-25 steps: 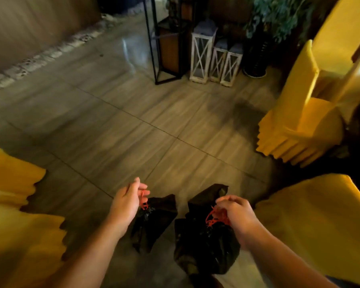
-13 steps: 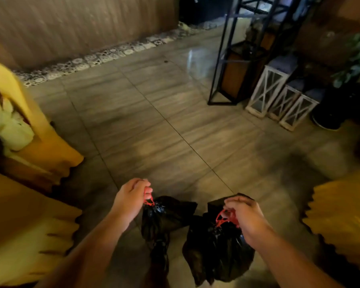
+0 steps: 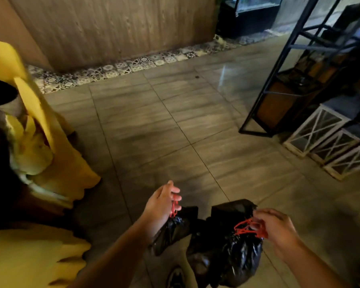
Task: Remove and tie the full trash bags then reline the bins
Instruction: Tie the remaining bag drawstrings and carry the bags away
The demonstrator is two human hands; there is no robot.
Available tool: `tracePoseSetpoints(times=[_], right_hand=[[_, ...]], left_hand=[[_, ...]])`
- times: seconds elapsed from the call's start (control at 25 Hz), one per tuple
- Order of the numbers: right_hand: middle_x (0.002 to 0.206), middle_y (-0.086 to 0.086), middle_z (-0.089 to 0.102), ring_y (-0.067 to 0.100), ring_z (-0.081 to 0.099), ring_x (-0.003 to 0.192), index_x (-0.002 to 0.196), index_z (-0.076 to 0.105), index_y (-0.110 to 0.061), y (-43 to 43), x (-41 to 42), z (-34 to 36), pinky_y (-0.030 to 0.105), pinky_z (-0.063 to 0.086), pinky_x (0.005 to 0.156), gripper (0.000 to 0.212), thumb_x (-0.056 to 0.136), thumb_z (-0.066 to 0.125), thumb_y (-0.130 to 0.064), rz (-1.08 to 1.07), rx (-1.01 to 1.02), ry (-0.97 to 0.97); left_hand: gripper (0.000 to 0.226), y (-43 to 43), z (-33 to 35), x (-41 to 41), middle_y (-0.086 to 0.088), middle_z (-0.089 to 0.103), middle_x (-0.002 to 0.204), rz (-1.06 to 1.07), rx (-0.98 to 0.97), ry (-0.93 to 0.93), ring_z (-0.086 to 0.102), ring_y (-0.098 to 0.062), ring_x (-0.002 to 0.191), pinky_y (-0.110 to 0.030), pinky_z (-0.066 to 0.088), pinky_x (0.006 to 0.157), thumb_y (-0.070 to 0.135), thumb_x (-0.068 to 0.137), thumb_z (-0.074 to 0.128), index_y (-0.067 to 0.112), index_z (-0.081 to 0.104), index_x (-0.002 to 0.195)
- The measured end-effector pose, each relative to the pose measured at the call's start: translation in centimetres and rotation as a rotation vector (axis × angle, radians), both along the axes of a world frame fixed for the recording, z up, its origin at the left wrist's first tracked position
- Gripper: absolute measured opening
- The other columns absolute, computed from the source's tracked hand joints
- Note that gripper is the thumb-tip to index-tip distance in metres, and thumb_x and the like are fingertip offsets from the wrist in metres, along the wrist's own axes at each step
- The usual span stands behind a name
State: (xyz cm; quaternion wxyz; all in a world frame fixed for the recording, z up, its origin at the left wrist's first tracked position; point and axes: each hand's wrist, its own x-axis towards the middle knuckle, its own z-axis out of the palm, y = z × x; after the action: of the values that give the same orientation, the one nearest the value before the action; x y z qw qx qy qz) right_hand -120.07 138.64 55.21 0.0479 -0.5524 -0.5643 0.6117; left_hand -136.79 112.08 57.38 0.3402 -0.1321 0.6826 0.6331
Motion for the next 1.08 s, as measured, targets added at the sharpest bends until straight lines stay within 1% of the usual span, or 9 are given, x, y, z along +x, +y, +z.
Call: tracePoseSetpoints(times=[0.12, 0.32, 0.4, 0.48, 0.56, 0.68, 0.76, 0.92, 1.08], right_hand=[[0.066, 0.014, 0.073, 0.019, 0.070, 0.049, 0.087, 0.073, 0.001, 1.8, -8.1, -0.1, 0.022, 0.053, 0.044, 0.008, 0.087, 0.069, 0.008, 0.052, 0.009, 0.035], [0.083, 0.017, 0.077, 0.026, 0.075, 0.069, 0.087, 0.074, -0.003, 5.3, -20.9, -1.2, 0.024, 0.054, 0.053, 0.013, 0.087, 0.068, 0.009, 0.198, -0.022, 0.084], [0.090, 0.017, 0.076, 0.027, 0.075, 0.078, 0.090, 0.073, -0.002, 7.1, -26.4, -1.9, 0.024, 0.053, 0.058, 0.014, 0.089, 0.065, 0.010, 0.259, -0.021, 0.091], [0.093, 0.017, 0.074, 0.025, 0.072, 0.081, 0.093, 0.071, 0.000, 8.9, -32.0, -2.0, 0.026, 0.049, 0.060, 0.013, 0.090, 0.062, 0.009, 0.340, -0.034, 0.088], [0.093, 0.015, 0.073, 0.022, 0.068, 0.079, 0.095, 0.070, 0.002, 10.7, -37.4, -1.6, 0.028, 0.046, 0.063, 0.014, 0.090, 0.059, 0.009, 0.407, -0.056, 0.071], [0.091, 0.017, 0.072, 0.028, 0.068, 0.083, 0.085, 0.070, -0.002, 12.6, -44.4, -0.5, 0.031, 0.046, 0.069, 0.018, 0.087, 0.057, 0.011, 0.494, -0.090, 0.076], [0.087, 0.015, 0.070, 0.028, 0.065, 0.082, 0.080, 0.069, -0.005, 13.9, -49.6, 0.1, 0.031, 0.043, 0.066, 0.021, 0.086, 0.058, 0.012, 0.531, -0.094, 0.073], [0.088, 0.013, 0.072, 0.028, 0.065, 0.084, 0.075, 0.069, -0.009, 15.9, -59.3, 0.8, 0.031, 0.042, 0.065, 0.022, 0.081, 0.062, 0.011, 0.600, -0.082, 0.080], [0.094, 0.016, 0.075, 0.030, 0.070, 0.090, 0.083, 0.072, -0.009, 17.4, -68.7, 0.2, 0.032, 0.042, 0.067, 0.017, 0.082, 0.061, 0.004, 0.627, -0.021, 0.070]], left_hand=[[0.026, 1.4, 0.3, -6.6, -0.027, 0.066, 0.109, 0.011, -0.044, 0.043, 0.063, -0.034, 0.084, -0.030, 0.054, 0.067, 0.014, 0.109, 0.046, -0.002, 0.066, 0.113], [0.025, 3.8, -1.0, -16.6, -0.018, 0.065, 0.106, 0.027, -0.118, 0.079, 0.064, -0.033, 0.095, -0.031, 0.052, 0.072, 0.008, 0.108, 0.043, -0.004, 0.064, 0.116], [0.023, 5.3, -1.7, -21.1, -0.015, 0.067, 0.101, 0.056, -0.168, 0.092, 0.066, -0.032, 0.089, -0.033, 0.052, 0.071, 0.008, 0.108, 0.045, 0.001, 0.066, 0.107], [0.020, 6.9, -2.1, -25.7, -0.015, 0.066, 0.087, 0.117, -0.205, 0.121, 0.064, -0.030, 0.075, -0.034, 0.050, 0.066, 0.007, 0.104, 0.050, 0.003, 0.067, 0.094], [0.021, 8.3, -2.3, -30.2, -0.016, 0.066, 0.078, 0.191, -0.262, 0.159, 0.064, -0.033, 0.071, -0.040, 0.052, 0.068, 0.014, 0.096, 0.053, 0.004, 0.068, 0.086], [0.032, 9.5, -2.3, -36.0, -0.019, 0.073, 0.082, 0.164, -0.337, 0.217, 0.071, -0.046, 0.083, -0.061, 0.058, 0.081, 0.036, 0.082, 0.049, 0.014, 0.072, 0.083], [0.033, 9.9, -3.8, -40.3, -0.020, 0.073, 0.082, 0.178, -0.334, 0.220, 0.071, -0.049, 0.085, -0.069, 0.057, 0.082, 0.044, 0.076, 0.051, 0.020, 0.073, 0.078], [0.035, 11.2, -4.3, -48.3, -0.012, 0.075, 0.077, 0.217, -0.337, 0.258, 0.073, -0.044, 0.081, -0.069, 0.058, 0.080, 0.050, 0.072, 0.050, 0.026, 0.075, 0.079], [0.034, 13.0, -3.2, -56.3, -0.007, 0.076, 0.078, 0.258, -0.321, 0.237, 0.074, -0.039, 0.083, -0.061, 0.059, 0.081, 0.051, 0.073, 0.051, 0.029, 0.076, 0.081]])
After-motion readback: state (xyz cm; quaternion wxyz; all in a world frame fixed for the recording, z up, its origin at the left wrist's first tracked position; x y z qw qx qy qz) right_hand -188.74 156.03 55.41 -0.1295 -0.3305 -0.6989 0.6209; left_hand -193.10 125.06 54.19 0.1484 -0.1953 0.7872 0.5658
